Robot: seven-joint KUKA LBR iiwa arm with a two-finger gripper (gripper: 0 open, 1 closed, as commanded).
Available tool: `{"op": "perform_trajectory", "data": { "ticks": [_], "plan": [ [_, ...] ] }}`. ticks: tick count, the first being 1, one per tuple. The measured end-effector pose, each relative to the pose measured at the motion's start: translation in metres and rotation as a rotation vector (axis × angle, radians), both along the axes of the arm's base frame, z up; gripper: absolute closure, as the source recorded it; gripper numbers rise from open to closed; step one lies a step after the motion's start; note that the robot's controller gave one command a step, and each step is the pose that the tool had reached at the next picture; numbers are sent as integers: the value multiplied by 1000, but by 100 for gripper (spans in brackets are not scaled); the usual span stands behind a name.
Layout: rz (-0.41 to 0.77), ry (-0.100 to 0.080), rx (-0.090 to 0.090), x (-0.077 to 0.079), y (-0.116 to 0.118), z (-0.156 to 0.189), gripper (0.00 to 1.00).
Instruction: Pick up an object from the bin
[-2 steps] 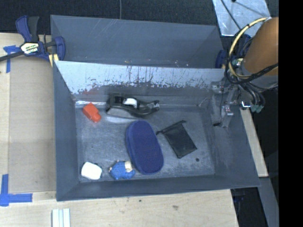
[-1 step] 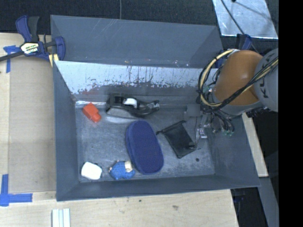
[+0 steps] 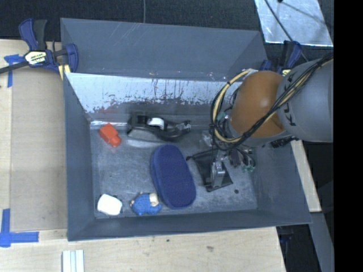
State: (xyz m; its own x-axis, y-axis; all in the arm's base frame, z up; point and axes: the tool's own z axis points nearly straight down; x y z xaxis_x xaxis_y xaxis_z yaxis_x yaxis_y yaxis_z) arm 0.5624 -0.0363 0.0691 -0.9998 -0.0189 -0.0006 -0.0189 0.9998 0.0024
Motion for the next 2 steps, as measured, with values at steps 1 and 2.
{"op": "perform_trajectory", "data": {
  "ticks": [1, 2],
  "plan": [
    [-4, -6, -3, 2, -4, 2, 100],
    [-16, -13, -2, 34, 29, 127, 100]
  ]
}}
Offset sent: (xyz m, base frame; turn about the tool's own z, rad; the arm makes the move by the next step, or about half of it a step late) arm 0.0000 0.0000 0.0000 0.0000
